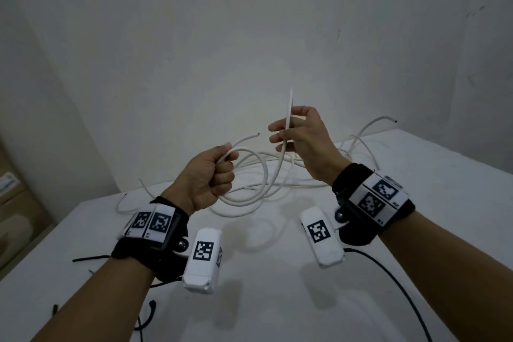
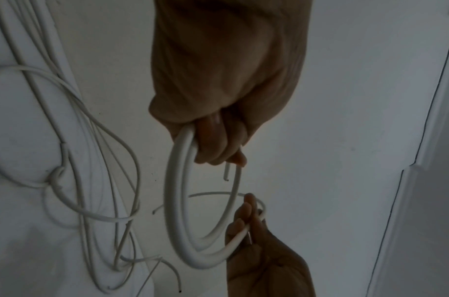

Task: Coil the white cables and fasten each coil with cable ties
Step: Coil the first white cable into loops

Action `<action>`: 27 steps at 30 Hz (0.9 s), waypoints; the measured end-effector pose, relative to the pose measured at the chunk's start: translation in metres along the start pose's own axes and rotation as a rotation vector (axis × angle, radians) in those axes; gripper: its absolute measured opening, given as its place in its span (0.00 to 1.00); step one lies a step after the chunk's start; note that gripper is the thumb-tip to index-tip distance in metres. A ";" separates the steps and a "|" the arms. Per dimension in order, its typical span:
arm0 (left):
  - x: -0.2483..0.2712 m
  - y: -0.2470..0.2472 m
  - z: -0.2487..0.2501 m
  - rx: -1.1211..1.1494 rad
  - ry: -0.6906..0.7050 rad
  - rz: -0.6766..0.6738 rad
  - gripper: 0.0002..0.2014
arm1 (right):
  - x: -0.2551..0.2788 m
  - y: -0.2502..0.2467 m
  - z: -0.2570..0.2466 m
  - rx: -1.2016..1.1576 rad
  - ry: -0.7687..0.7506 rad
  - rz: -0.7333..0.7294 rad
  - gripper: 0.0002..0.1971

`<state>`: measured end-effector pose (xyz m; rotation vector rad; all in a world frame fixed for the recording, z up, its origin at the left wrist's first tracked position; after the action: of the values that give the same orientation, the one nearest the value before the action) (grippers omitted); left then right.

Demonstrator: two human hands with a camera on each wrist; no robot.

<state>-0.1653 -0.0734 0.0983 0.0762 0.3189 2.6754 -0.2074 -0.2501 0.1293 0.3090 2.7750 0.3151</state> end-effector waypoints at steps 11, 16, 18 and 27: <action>0.010 0.016 -0.008 -0.274 -0.048 -0.071 0.16 | 0.007 0.033 0.000 0.664 -0.294 -0.091 0.16; 0.015 0.019 -0.011 -0.383 -0.045 -0.098 0.16 | 0.012 0.045 0.003 0.939 -0.398 -0.145 0.13; 0.016 0.021 -0.010 -0.411 -0.024 -0.097 0.16 | 0.014 0.047 0.007 0.883 -0.335 -0.220 0.10; 0.007 0.036 0.004 -0.496 0.082 -0.108 0.11 | 0.012 0.031 0.008 0.690 -0.096 -0.399 0.16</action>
<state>-0.1862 -0.1011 0.1102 -0.1966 -0.3108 2.5732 -0.2108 -0.2160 0.1263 -0.0814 2.6721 -0.7404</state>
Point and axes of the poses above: each hand's wrist, its own x-axis away from the middle knuckle, its own y-axis out of the palm, z = x × y, the point moved 7 cm from there along -x, towards the middle knuckle, and after that the axes turned 6 degrees about y, right-handed, at the moved point
